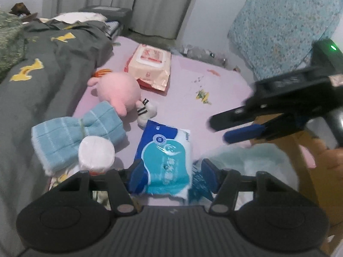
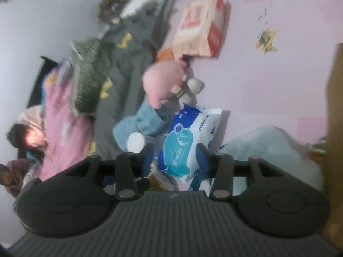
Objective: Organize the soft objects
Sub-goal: 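Grasp the blue-and-teal ZONSEN cotton pack with the right tool, then carry the ZONSEN pack into the cardboard box and release it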
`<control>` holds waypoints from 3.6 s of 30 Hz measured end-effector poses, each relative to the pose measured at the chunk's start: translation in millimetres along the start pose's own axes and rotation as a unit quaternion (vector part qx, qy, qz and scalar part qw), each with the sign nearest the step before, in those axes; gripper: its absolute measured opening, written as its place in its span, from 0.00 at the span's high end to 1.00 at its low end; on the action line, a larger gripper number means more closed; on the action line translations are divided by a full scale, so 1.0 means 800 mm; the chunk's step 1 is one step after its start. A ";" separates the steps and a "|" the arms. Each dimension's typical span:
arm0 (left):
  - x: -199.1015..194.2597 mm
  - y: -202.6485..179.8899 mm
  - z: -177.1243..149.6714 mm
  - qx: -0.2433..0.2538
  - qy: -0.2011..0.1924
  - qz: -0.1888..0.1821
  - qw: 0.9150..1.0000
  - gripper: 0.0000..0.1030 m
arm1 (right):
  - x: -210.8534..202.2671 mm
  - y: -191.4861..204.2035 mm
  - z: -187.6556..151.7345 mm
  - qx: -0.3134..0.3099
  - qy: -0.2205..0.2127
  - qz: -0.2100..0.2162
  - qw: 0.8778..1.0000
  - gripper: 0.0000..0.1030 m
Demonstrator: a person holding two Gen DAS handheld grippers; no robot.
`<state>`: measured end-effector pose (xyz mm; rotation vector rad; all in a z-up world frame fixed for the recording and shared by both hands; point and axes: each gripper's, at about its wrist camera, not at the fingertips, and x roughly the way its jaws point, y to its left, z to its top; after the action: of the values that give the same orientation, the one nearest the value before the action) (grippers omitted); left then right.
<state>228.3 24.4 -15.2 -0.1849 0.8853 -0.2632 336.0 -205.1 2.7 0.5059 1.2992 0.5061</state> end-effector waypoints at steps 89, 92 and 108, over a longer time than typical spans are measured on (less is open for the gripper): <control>-0.060 -0.151 -0.032 0.049 0.015 -0.078 0.996 0.33 | -0.188 -0.293 -0.174 0.153 -0.139 -0.183 0.961 0.65; -0.061 -0.145 -0.035 0.046 0.015 -0.079 0.996 0.33 | -0.190 -0.287 -0.184 0.139 -0.134 -0.176 0.965 0.67; -0.070 -0.137 -0.042 0.049 0.010 -0.090 0.995 0.33 | -0.155 -0.276 -0.169 0.145 -0.101 -0.176 0.968 0.24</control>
<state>151.5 -65.0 34.5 -0.1713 0.8751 -0.4761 194.5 -446.0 -63.4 0.5390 1.2361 -0.0332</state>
